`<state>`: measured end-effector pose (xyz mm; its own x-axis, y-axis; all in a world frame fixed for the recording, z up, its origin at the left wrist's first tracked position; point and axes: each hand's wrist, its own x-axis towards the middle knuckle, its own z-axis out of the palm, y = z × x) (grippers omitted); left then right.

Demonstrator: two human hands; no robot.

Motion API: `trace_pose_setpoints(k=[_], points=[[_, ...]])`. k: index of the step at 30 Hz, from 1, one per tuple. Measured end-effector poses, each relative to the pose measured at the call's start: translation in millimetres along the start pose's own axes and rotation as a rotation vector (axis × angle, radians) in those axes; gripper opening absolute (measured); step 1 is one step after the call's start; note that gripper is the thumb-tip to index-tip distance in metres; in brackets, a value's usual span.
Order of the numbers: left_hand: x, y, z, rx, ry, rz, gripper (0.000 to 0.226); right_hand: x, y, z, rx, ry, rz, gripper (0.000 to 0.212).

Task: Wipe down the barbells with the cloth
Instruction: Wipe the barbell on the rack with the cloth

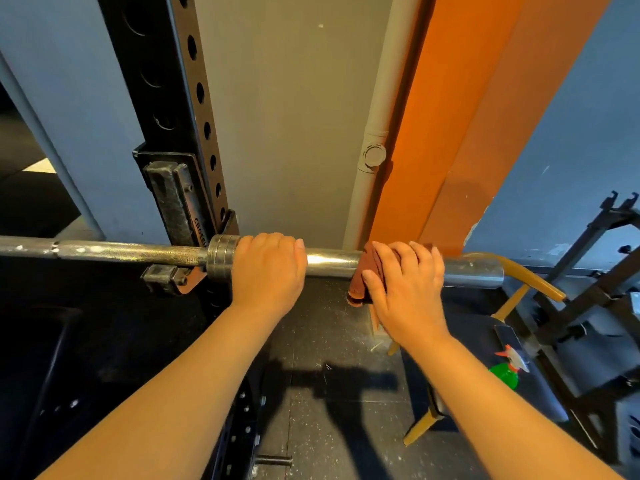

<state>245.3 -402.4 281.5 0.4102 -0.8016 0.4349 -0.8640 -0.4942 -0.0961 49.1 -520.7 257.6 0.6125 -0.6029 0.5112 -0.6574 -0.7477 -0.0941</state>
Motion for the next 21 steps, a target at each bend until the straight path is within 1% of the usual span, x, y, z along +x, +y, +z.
trace_pose_setpoints(k=[1, 2, 3, 5, 6, 8, 9, 10, 11, 13, 14, 15, 17, 18, 20, 21], points=[[-1, -4, -1, 0.015, 0.004, 0.032, 0.027, 0, 16, -5, -0.020, -0.027, -0.058, 0.052], [-2, -5, -2, 0.026, 0.008, 0.044, 0.025, 0, 33, -9, -0.038, -0.040, -0.075, 0.051], [-2, -5, -2, 0.036, 0.006, 0.041, 0.024, -2, 48, -14, -0.046, -0.033, -0.043, 0.049], [0, -1, -2, 0.046, 0.008, 0.021, 0.026, -6, 67, -18, -0.043, 0.029, 0.098, 0.050], [1, 1, -2, 0.054, 0.011, 0.017, 0.025, -7, 64, -15, -0.038, 0.068, 0.186, 0.050], [0, 1, -3, 0.076, 0.005, 0.017, 0.020, -5, 37, -4, 0.002, 0.121, 0.322, 0.051], [0, 2, -5, 0.085, -0.004, 0.020, 0.018, -4, 19, 0, 0.035, 0.120, 0.326, 0.052], [-1, 1, -6, 0.096, -0.013, 0.027, 0.016, -5, 8, 4, 0.063, 0.101, 0.271, 0.052], [0, 1, -7, 0.110, -0.020, 0.037, 0.014, -6, 5, 5, 0.067, 0.057, 0.174, 0.051], [1, 0, -8, 0.132, -0.022, 0.054, 0.014, -5, 26, -8, 0.039, -0.030, 0.004, 0.047], [1, 0, -9, 0.141, -0.020, 0.059, 0.015, -6, 45, -14, 0.026, -0.041, -0.026, 0.044], [1, 1, -9, 0.145, -0.015, 0.062, 0.016, -8, 66, -18, 0.015, -0.024, -0.001, 0.040], [1, 3, -10, 0.124, 0.006, 0.058, 0.016, -12, 98, -24, 0.018, 0.049, 0.168, 0.040], [2, 4, -11, 0.100, 0.020, 0.049, 0.016, -14, 102, -23, 0.016, 0.079, 0.254, 0.042], [3, 4, -10, 0.049, 0.048, 0.034, 0.017, -12, 84, -12, 0.005, 0.121, 0.373, 0.045], [3, 4, -10, 0.035, 0.058, 0.034, 0.018, -11, 66, -6, 0.007, 0.125, 0.377, 0.045]])
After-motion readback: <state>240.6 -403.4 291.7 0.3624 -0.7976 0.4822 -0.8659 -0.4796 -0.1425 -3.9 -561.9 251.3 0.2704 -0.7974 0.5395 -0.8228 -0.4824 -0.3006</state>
